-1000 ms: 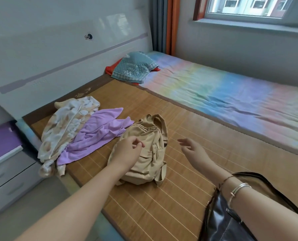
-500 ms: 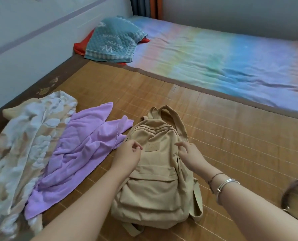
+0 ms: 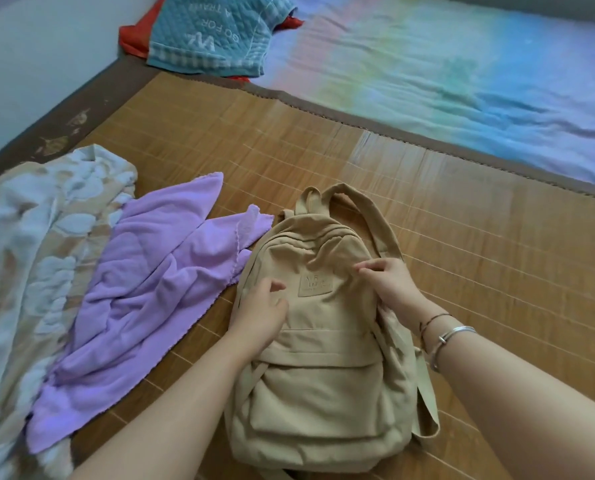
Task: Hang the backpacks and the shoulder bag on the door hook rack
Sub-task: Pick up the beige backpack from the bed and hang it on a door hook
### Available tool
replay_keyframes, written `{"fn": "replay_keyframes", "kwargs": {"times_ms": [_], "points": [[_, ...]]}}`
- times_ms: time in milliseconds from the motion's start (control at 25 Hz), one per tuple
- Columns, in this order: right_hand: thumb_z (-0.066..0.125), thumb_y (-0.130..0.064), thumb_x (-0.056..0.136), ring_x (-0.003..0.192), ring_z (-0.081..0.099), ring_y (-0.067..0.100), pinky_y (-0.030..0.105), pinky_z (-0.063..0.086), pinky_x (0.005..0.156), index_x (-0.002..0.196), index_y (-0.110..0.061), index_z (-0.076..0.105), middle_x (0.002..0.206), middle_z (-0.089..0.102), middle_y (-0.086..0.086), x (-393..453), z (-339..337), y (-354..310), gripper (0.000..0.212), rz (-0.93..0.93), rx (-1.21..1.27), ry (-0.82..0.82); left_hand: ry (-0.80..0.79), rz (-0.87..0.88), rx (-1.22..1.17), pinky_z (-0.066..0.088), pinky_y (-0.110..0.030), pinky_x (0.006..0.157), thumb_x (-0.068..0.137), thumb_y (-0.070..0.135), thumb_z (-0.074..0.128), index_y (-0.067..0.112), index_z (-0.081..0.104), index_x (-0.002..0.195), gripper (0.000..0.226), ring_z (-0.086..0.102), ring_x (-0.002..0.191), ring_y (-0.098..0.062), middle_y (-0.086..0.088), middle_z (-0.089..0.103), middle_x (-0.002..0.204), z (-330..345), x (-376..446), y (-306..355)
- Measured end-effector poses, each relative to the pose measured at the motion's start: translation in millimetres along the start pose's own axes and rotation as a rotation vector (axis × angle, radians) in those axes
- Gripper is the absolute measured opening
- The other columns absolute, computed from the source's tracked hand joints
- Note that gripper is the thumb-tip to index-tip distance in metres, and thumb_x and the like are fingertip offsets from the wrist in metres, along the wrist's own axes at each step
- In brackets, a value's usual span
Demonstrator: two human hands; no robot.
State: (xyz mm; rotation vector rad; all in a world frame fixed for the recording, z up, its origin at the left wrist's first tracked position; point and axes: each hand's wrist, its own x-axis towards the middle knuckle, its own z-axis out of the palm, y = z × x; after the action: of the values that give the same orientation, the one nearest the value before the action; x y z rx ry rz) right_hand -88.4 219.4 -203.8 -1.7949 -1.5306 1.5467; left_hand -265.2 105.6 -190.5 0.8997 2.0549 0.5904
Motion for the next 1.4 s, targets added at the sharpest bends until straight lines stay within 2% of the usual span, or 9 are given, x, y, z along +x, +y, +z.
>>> {"fn": "replay_keyframes", "kwargs": {"times_ms": [160, 280, 520, 680, 960, 1080, 1160, 1280, 1400], "points": [[0.065, -0.020, 0.064, 0.071, 0.047, 0.017, 0.029, 0.039, 0.057, 0.093, -0.014, 0.053, 0.084, 0.050, 0.005, -35.8, -13.0, -33.1, 0.032, 0.167, 0.075, -0.140, 0.073, 0.089, 0.008, 0.042, -0.041, 0.101, 0.088, 0.017, 0.052, 0.015, 0.055, 0.115, 0.028, 0.053, 0.118, -0.021, 0.000, 0.057, 0.126, -21.1, -21.5, 27.7], [0.054, -0.010, 0.041, 0.061, 0.047, 0.021, 0.026, 0.039, 0.054, 0.048, -0.016, 0.056, 0.063, 0.051, 0.005, -81.1, -24.5, -61.6, 0.009, 0.168, 0.220, -0.265, 0.073, 0.170, -0.001, 0.041, -0.036, 0.103, 0.089, 0.017, 0.052, 0.018, 0.051, 0.121, 0.033, 0.053, 0.119, -0.019, 0.000, 0.055, 0.130, -37.1, -50.7, 57.4], [0.048, 0.002, 0.040, 0.080, 0.067, 0.026, 0.033, 0.057, 0.058, 0.092, -0.034, 0.073, 0.085, 0.074, 0.004, -172.2, -88.6, -105.8, 0.068, -0.038, 0.368, -0.389, 0.119, 0.329, -0.066, 0.037, -0.030, 0.106, 0.092, 0.019, 0.048, 0.022, 0.049, 0.129, 0.038, 0.044, 0.130, -0.013, -0.006, 0.045, 0.145, -81.5, -134.6, 132.3], [0.050, 0.001, 0.037, 0.088, 0.065, 0.027, 0.027, 0.053, 0.057, 0.093, -0.034, 0.073, 0.083, 0.075, -0.003, -249.0, -163.3, -139.9, 0.070, -0.247, 0.282, -0.340, 0.137, 0.450, -0.037, 0.036, -0.023, 0.092, 0.094, 0.028, 0.047, 0.016, 0.048, 0.131, 0.039, 0.051, 0.114, -0.011, -0.006, 0.051, 0.138, -94.1, -218.3, 190.2], [0.046, 0.003, 0.035, 0.070, 0.065, 0.014, 0.022, 0.049, 0.056, 0.075, -0.025, 0.077, 0.066, 0.072, -0.007, -405.5, -302.9, -151.0, 0.058, -0.531, 0.188, -0.221, 0.063, 0.687, 0.311, 0.023, -0.043, 0.116, 0.074, 0.006, 0.055, 0.037, 0.026, 0.144, 0.082, 0.024, 0.142, -0.027, -0.001, 0.028, 0.155, -77.9, -368.0, 281.6], [0.044, 0.003, 0.039, 0.075, 0.066, 0.020, 0.026, 0.050, 0.063, 0.077, -0.019, 0.076, 0.071, 0.072, 0.000, -477.1, -358.5, -137.4, 0.054, -0.573, 0.221, -0.125, 0.012, 0.872, 0.262, 0.043, -0.034, 0.094, 0.062, 0.012, 0.057, 0.027, 0.058, 0.101, 0.042, 0.053, 0.114, -0.030, -0.008, 0.060, 0.117, -51.9, -427.6, 326.8], [0.051, -0.001, 0.044, 0.083, 0.066, 0.023, 0.029, 0.052, 0.068, 0.087, -0.017, 0.076, 0.081, 0.073, 0.004, -514.2, -385.9, -122.3, 0.053, -0.568, 0.226, -0.116, 0.057, 0.988, 0.136, 0.040, -0.021, 0.067, 0.061, 0.007, 0.056, 0.018, 0.055, 0.071, 0.015, 0.056, 0.081, -0.020, -0.003, 0.059, 0.077, -34.5, -456.3, 348.2], [0.072, -0.024, 0.060, 0.082, 0.068, 0.018, 0.025, 0.054, 0.069, 0.094, -0.014, 0.073, 0.087, 0.073, 0.003, -566.5, -418.9, -86.6, 0.036, -0.523, 0.386, -0.248, 0.011, 1.083, -0.088, 0.030, -0.024, 0.054, 0.061, 0.000, 0.056, 0.007, 0.054, 0.060, 0.008, 0.042, 0.063, -0.013, -0.003, 0.048, 0.061, -7.0, -497.7, 371.9], [0.065, -0.049, 0.077, 0.072, 0.062, 0.019, 0.030, 0.053, 0.066, 0.100, -0.013, 0.060, 0.092, 0.065, 0.006, -610.9, -438.8, -42.0, 0.044, -0.433, 0.546, 0.007, -0.314, 1.086, -0.264, 0.035, -0.019, 0.048, 0.069, -0.014, 0.055, 0.008, 0.067, 0.067, 0.025, 0.047, 0.051, -0.012, -0.001, 0.061, 0.057, 24.9, -549.1, 388.5]]}}
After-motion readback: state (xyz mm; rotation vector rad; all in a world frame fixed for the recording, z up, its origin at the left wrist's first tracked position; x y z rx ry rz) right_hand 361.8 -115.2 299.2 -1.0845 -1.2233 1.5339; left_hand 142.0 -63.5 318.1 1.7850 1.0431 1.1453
